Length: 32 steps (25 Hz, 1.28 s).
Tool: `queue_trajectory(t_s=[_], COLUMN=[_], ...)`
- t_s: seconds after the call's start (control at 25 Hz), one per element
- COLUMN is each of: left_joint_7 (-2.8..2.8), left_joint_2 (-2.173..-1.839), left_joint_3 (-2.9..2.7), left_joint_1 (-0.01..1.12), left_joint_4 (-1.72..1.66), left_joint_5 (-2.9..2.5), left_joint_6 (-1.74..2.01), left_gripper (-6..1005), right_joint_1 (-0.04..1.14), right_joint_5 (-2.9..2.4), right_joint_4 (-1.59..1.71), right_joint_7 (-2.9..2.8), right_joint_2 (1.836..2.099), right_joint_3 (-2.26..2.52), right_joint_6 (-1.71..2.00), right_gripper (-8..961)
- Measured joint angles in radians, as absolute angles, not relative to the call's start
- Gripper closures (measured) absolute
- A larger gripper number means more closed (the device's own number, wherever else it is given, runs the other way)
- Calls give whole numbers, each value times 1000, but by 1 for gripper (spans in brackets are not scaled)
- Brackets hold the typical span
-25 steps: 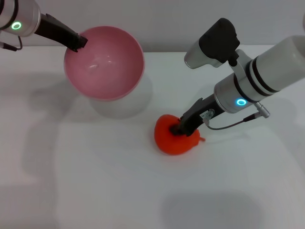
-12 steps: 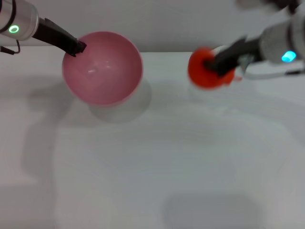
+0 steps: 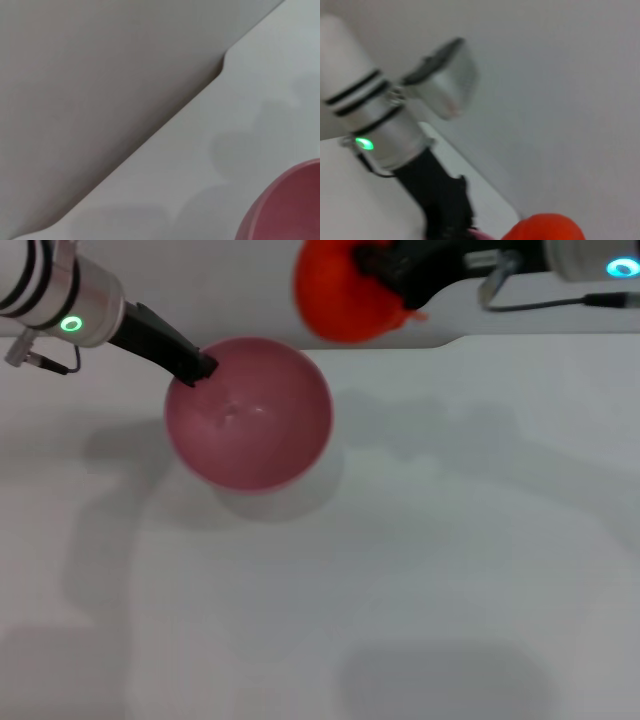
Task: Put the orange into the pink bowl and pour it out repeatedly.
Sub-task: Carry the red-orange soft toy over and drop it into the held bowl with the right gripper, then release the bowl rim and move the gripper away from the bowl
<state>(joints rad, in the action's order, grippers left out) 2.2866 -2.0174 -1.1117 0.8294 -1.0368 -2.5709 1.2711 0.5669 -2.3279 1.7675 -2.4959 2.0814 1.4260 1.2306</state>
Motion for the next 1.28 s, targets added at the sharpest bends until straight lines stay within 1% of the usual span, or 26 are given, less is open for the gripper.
queue_trajectory(t_s=[0.2,0.56,0.8,1.0,1.12,1.24,1.28], left_joint_7=[2292,2294,2291,2293,2294,2294,2294], left_joint_2=[-2028,-2036,-2044,-2045,-2041,-2038,-2038], left_joint_3=[-1125,-1128,-1130,-1136,-1139,-1140,-1140], left_joint_1=[844,849,851,851,853,856,856], left_joint_4=[-1037,-1038,-1038,-1038,-1038,-1038,-1038], left_joint_5=[-2571,-2571,-2571,-2571,-2571,-2572,-2573], left_joint_6=[1273,1278,1289,1290,1304,1314,1314], left_gripper=[931,929,928,927,926,925,925], right_joint_1=[587,617,617,594,541,459,411], right_joint_5=[-2314,-2314,-2314,-2314,-2313,-2240,-2117], right_joint_4=[1708,1561,1537,1548,1576,1592,1574], right_joint_7=[-2486,-2450,-2439,-2427,-2388,-2273,-2149], right_joint_2=[2081,2079,2078,2079,2085,2090,2090], right_joint_3=[1508,1570,1582,1575,1571,1570,1571], right_joint_6=[1207,1141,1103,1048,943,775,676], right_gripper=[906,907,809,582,504,426,426])
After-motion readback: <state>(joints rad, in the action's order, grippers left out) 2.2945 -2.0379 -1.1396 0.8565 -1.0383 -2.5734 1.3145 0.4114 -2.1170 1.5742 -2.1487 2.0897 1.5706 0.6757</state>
